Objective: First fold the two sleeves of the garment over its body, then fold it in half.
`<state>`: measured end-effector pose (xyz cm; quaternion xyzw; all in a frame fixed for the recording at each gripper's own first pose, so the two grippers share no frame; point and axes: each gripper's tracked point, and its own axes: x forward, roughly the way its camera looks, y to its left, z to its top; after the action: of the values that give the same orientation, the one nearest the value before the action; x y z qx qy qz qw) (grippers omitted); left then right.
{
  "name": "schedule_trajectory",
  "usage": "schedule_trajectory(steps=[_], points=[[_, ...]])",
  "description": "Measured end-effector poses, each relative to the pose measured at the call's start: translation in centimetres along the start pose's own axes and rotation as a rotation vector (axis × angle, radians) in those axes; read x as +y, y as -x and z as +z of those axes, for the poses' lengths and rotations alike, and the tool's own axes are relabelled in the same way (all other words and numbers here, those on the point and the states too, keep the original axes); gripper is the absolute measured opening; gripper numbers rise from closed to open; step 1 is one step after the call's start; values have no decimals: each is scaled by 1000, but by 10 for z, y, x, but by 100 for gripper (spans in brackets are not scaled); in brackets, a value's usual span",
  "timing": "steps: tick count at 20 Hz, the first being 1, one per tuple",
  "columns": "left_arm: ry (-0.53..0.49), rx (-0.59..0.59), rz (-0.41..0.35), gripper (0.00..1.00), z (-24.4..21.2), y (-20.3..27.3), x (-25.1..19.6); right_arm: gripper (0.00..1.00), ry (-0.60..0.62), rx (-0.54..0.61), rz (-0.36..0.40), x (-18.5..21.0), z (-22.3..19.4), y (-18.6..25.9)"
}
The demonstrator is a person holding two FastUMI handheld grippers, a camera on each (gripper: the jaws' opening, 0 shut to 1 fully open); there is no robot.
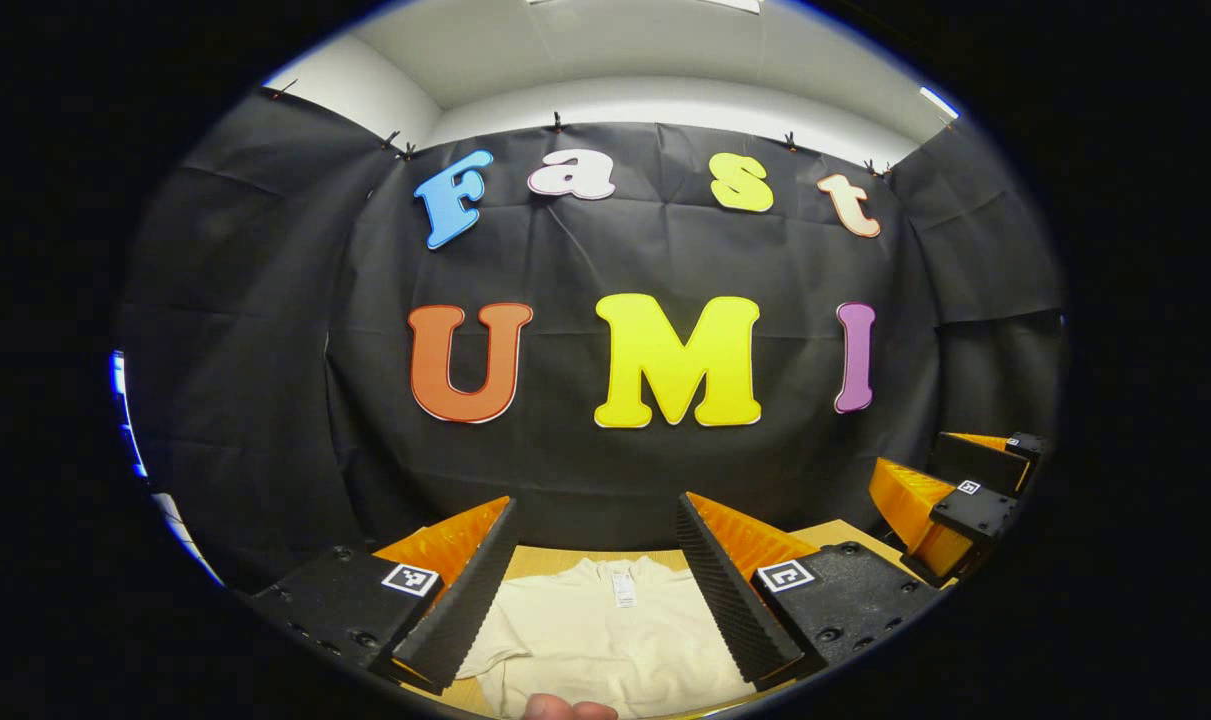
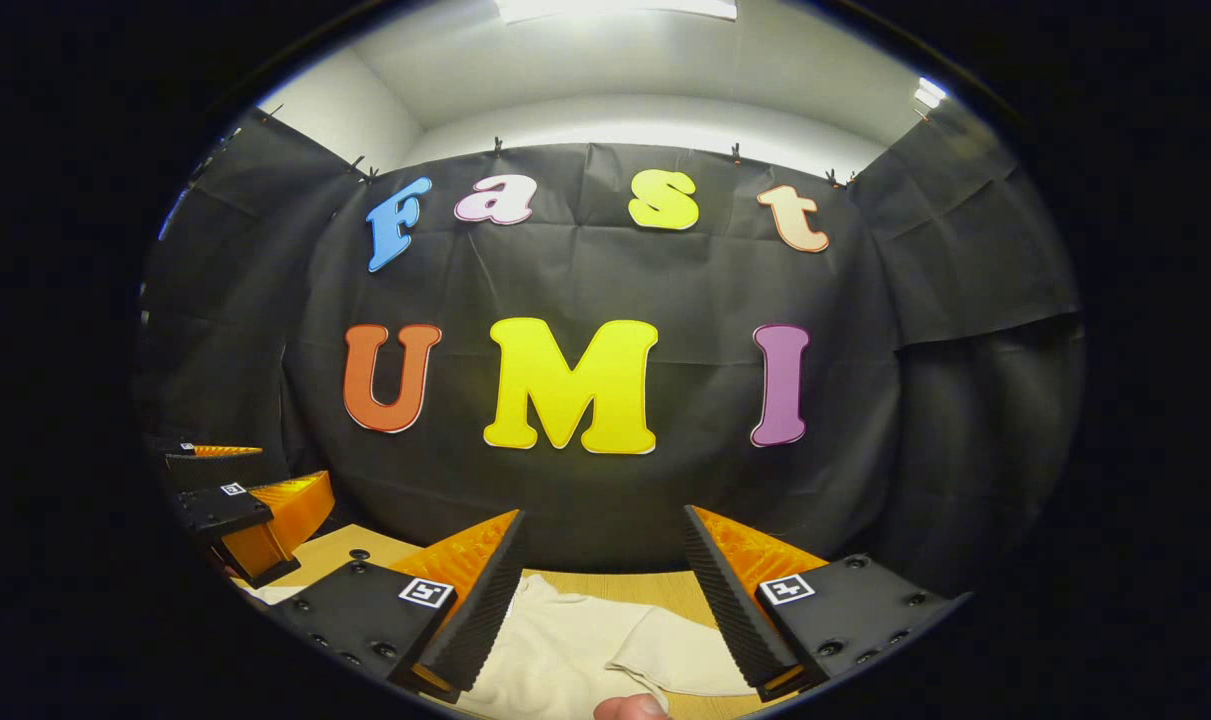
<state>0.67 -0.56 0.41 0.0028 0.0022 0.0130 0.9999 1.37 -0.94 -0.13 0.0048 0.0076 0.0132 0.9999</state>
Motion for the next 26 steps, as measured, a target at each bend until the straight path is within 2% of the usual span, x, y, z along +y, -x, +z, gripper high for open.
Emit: schedule_trajectory(steps=[16, 19, 23, 26], points=[[-4, 15, -27, 99, -5, -8, -9, 94, 5, 9, 6, -9, -3, -10], [-12, 44, -53, 100, -15, -7, -19, 94, 6, 21, 40, -18, -9, -9], [-11, 66, -86, 99, -25, -4, -34, 94, 20, 77, 51, -56, -32, -4], [-12, 88, -113, 99, -35, -3, -50, 95, 39, 140, 36, -103, -57, 3]])
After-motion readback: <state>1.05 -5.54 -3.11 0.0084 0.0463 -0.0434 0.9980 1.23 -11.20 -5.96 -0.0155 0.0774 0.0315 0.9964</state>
